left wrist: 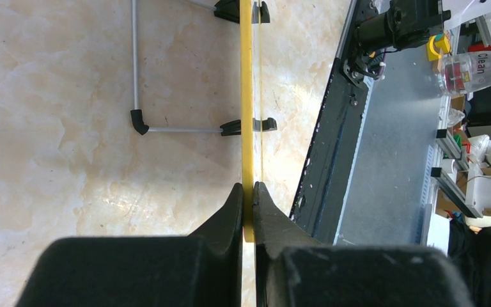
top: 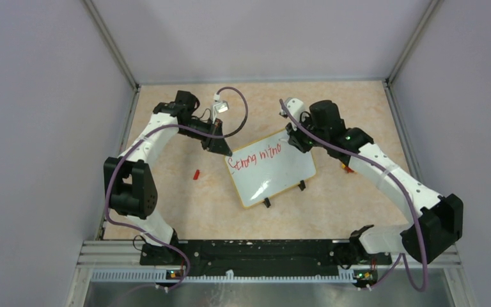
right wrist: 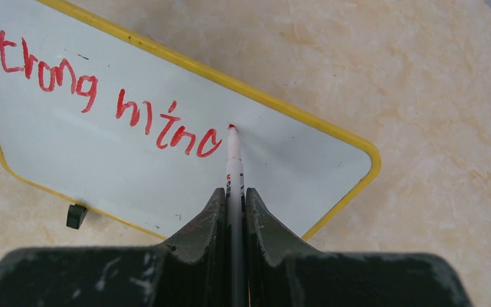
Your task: Write a sentence on the whiteboard
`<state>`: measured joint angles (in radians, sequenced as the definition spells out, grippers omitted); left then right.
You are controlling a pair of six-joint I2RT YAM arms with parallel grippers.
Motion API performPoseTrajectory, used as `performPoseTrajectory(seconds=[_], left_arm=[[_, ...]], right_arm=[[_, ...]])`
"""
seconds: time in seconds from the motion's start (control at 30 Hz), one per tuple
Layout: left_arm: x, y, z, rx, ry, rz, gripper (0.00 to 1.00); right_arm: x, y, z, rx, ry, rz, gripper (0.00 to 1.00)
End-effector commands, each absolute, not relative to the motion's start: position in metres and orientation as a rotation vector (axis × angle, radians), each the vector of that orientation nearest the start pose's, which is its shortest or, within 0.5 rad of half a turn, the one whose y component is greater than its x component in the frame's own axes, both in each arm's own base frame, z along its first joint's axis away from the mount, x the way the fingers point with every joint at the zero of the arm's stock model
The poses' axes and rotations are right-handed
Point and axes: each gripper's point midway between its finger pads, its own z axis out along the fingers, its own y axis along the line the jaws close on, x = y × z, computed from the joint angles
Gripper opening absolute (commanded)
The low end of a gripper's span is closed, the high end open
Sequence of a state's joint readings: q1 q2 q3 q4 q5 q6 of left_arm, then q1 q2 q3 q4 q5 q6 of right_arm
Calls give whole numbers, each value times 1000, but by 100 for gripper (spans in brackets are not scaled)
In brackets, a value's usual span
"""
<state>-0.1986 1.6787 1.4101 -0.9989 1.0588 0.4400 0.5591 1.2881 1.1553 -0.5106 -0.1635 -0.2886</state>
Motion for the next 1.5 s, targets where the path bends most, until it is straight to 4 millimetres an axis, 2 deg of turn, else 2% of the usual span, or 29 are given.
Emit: performPoseTrajectory(seconds=[0.0,0.23,0.43,0.8,0.93,1.03,1.3,1.47], left_arm=[[284,-207,199,991,2156,-1350,0],[285,-207,198,991,2158,-1351,0],[285,-207,198,991,2158,-1349,0],[285,-207,199,990,2158,-1344,0],[286,-207,198,988,2163,-1347,0],[285,-207,197,988,2163,-1345,0],[285,-207,198,991,2160,-1344,0],[286,-207,198,991,2159,-1343,0]], right_arm=[[327,215,240,-965,1911,292,0],[330,215,238,-970,1918,287,0],[319,213,229,-978,1940,316,0],[297,204,197,-1004,2008,340,0],[293,201,193,-1010,2021,339,0],[293,200,197,-1012,2015,328,0],[294,197,225,-1008,1980,307,0],[297,196,226,-999,1974,290,0]])
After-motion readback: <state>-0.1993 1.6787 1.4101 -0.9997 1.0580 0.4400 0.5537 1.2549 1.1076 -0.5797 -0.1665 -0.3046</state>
